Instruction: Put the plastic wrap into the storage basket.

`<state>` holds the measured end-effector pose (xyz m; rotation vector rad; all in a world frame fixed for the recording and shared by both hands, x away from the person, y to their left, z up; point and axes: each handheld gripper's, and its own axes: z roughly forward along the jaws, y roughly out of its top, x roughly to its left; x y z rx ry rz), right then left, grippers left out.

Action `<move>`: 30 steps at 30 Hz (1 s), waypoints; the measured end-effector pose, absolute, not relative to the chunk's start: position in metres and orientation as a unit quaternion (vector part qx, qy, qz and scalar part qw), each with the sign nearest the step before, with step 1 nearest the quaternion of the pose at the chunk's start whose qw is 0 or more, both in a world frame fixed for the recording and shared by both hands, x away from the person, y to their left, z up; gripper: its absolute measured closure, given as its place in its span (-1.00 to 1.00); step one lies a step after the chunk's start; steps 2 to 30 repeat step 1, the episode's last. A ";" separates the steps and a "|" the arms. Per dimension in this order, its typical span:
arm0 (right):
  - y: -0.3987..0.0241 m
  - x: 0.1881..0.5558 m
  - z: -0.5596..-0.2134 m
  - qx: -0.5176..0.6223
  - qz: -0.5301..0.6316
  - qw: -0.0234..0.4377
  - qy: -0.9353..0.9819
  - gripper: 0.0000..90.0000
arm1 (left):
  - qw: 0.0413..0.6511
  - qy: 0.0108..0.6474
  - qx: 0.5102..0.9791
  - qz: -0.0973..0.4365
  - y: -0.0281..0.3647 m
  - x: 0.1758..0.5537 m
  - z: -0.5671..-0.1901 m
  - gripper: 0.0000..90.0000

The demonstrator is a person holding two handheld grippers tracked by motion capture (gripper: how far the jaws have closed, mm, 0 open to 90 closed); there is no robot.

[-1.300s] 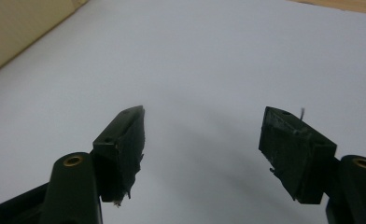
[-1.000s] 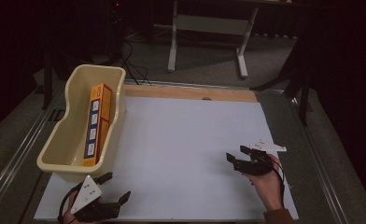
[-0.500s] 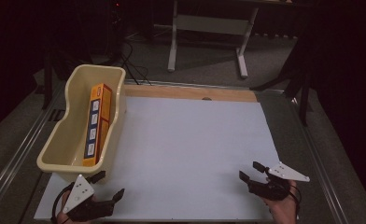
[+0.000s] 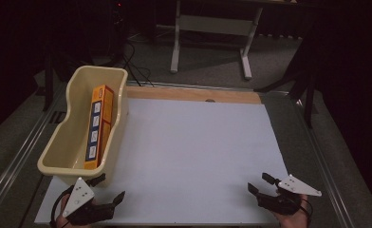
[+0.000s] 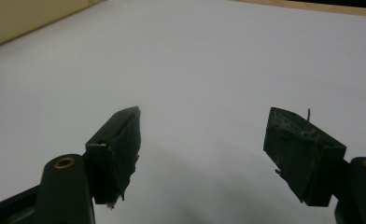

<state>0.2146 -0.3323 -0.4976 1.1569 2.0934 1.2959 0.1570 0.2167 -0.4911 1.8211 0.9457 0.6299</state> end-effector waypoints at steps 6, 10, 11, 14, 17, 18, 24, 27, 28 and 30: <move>-0.332 0.215 -0.498 0.416 0.463 0.208 0.755 -0.41 | 0.477 0.387 0.746 0.258 0.217 0.157 -0.491 -0.66; -0.332 0.215 -0.498 0.416 0.463 0.208 0.755 -0.41 | 0.477 0.387 0.746 0.258 0.217 0.157 -0.491 -0.66; -0.332 0.215 -0.498 0.416 0.463 0.208 0.755 -0.41 | 0.477 0.387 0.746 0.258 0.217 0.157 -0.491 -0.66; -0.332 0.215 -0.498 0.416 0.463 0.208 0.755 -0.41 | 0.477 0.387 0.746 0.258 0.217 0.157 -0.491 -0.66; -0.332 0.215 -0.498 0.416 0.463 0.208 0.755 -0.41 | 0.477 0.387 0.746 0.258 0.217 0.157 -0.491 -0.66; -0.332 0.215 -0.498 0.416 0.463 0.208 0.755 -0.41 | 0.477 0.387 0.746 0.258 0.217 0.157 -0.491 -0.66; -0.332 0.215 -0.498 0.416 0.463 0.208 0.755 -0.41 | 0.477 0.387 0.746 0.258 0.217 0.157 -0.491 -0.66; -0.332 0.215 -0.498 0.416 0.463 0.208 0.755 -0.41 | 0.477 0.387 0.746 0.258 0.217 0.157 -0.491 -0.66; -0.332 0.215 -0.498 0.416 0.463 0.208 0.755 -0.41 | 0.477 0.387 0.746 0.258 0.217 0.157 -0.491 -0.66; -0.332 0.215 -0.498 0.416 0.463 0.208 0.755 -0.41 | 0.477 0.387 0.746 0.258 0.217 0.157 -0.491 -0.66</move>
